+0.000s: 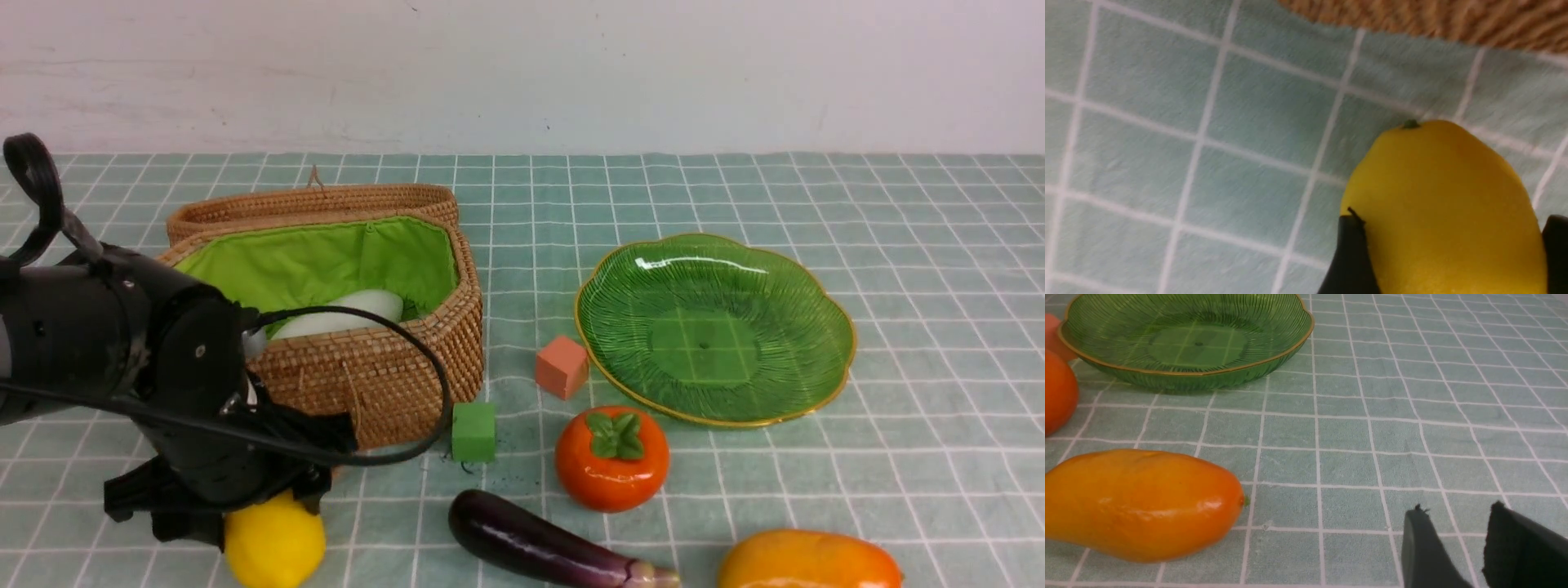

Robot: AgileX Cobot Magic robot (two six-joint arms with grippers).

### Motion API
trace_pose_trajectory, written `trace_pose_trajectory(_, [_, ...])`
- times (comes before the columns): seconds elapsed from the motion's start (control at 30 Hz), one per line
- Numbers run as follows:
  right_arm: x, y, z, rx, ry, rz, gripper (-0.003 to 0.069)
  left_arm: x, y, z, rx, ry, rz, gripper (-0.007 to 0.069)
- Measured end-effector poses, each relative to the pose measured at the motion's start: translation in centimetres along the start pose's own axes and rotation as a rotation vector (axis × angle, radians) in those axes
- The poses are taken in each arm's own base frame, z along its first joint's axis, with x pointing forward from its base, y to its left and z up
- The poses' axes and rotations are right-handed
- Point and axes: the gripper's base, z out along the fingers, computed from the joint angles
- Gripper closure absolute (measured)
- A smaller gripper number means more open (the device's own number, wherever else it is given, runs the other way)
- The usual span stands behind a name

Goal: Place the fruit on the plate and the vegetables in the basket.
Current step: Grab a lemon with your left arm and place it on the plate on the right

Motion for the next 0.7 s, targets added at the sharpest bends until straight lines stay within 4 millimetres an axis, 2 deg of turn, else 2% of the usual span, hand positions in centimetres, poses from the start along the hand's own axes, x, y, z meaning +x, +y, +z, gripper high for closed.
trace_pose_trajectory(0.07, [0.0,0.0,0.0,0.0,0.0,0.0,0.0417,0.1,0.1,-0.3,-0.003,0.001,0.019,0.0099])
trace_pose_trajectory(0.27, [0.0,0.0,0.0,0.0,0.0,0.0,0.0417,0.5,0.6,-3.3,0.044,-0.03,0.109,0.0099])
trace_pose_trajectory(0.43, [0.0,0.0,0.0,0.0,0.0,0.0,0.0417,1.1,0.4,-4.9,0.125,-0.02,0.146,0.0099])
trace_pose_trajectory(0.57, [0.0,0.0,0.0,0.0,0.0,0.0,0.0417,2.1,-0.6,-6.5,0.298,0.021,0.235,0.0099])
trace_pose_trajectory(0.63, [0.0,0.0,0.0,0.0,0.0,0.0,0.0417,2.0,-1.3,-7.4,0.37,0.017,0.274,0.0099])
trace_pose_trajectory(0.7, [0.0,0.0,0.0,0.0,0.0,0.0,0.0417,1.2,-2.6,-9.4,0.483,-0.031,0.317,0.0099])
